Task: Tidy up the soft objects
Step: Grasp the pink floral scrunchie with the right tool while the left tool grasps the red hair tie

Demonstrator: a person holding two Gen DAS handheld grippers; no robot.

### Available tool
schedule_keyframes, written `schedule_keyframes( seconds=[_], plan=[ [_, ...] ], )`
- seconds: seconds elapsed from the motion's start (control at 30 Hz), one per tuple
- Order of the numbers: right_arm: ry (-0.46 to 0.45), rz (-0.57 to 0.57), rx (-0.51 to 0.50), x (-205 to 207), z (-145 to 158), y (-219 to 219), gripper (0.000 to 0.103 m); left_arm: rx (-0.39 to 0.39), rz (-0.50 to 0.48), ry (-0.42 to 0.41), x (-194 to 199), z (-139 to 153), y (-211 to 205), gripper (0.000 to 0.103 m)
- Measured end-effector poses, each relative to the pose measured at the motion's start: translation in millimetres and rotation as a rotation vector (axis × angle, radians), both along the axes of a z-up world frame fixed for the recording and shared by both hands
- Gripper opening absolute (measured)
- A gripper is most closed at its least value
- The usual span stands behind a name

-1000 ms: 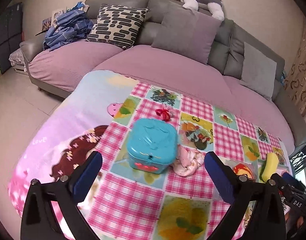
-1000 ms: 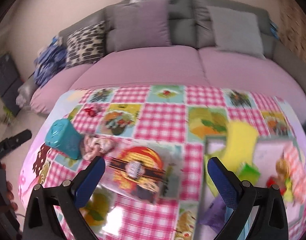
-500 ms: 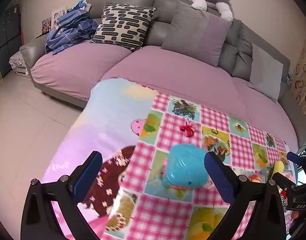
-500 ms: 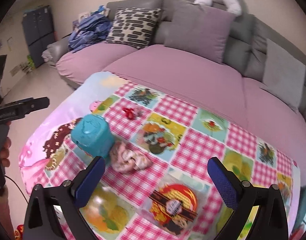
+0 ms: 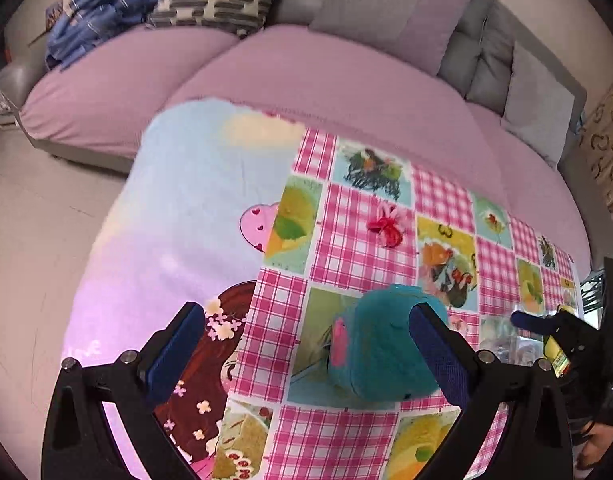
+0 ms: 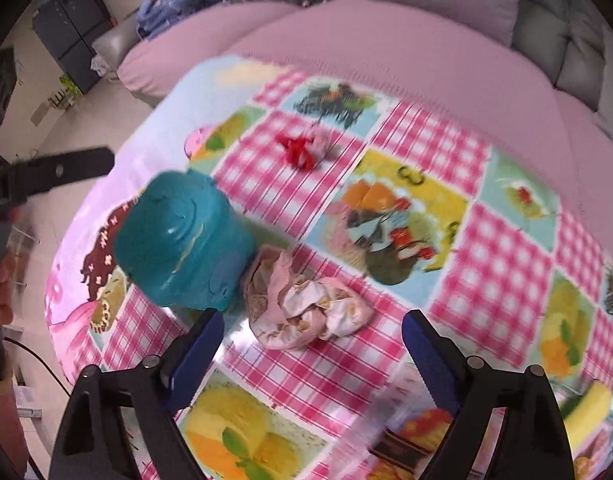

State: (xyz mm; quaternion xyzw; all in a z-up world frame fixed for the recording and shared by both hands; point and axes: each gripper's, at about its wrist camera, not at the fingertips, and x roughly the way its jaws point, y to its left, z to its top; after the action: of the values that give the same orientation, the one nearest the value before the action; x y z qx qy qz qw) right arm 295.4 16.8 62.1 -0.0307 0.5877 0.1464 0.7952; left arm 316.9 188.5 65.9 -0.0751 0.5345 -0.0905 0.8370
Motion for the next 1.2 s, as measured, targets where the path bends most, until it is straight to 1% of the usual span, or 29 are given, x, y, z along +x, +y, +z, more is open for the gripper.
schedule_keyframes(
  seconds=[0.17, 0.3, 0.4, 0.47, 0.57, 0.6, 0.67, 0.7, 0.77, 0.83, 0.93, 1.07, 1.2],
  plan=[
    [0.059, 0.002, -0.033, 11, -26, 10, 0.084, 0.019, -0.021, 0.041, 17, -16, -3, 0.102],
    [0.087, -0.002, -0.046, 16, -39, 12, 0.078, -0.004, -0.045, 0.071, 34, -24, -6, 0.102],
    [0.096, 0.001, -0.060, 18, -44, 13, 0.062, -0.028, -0.066, 0.088, 47, -27, -10, 0.102],
    [0.099, 0.005, -0.064, 19, -48, 14, 0.054, -0.038, -0.079, 0.100, 56, -28, -16, 0.101],
    [0.100, 0.013, -0.068, 20, -51, 15, 0.044, -0.050, -0.108, 0.123, 68, -32, -26, 0.101],
    [0.100, 0.016, -0.070, 19, -52, 15, 0.042, -0.052, -0.113, 0.130, 71, -34, -30, 0.101],
    [0.101, 0.019, -0.076, 22, -54, 17, 0.033, -0.052, -0.132, 0.141, 77, -37, -37, 0.101],
    [0.102, 0.018, -0.080, 25, -56, 18, 0.030, -0.048, -0.140, 0.144, 78, -38, -40, 0.101],
    [0.101, 0.016, -0.086, 28, -58, 17, 0.022, -0.039, -0.157, 0.152, 81, -43, -46, 0.101],
    [0.097, 0.019, -0.088, 30, -58, 16, 0.018, -0.040, -0.167, 0.161, 84, -47, -50, 0.101],
    [0.091, 0.017, -0.084, 32, -57, 13, 0.015, -0.045, -0.174, 0.171, 89, -51, -55, 0.101],
    [0.075, 0.004, -0.071, 32, -50, 5, 0.015, -0.053, -0.183, 0.179, 95, -55, -62, 0.101],
    [0.049, -0.022, -0.059, 28, -35, -4, 0.015, -0.042, -0.216, 0.191, 99, -60, -75, 0.101]
  ],
)
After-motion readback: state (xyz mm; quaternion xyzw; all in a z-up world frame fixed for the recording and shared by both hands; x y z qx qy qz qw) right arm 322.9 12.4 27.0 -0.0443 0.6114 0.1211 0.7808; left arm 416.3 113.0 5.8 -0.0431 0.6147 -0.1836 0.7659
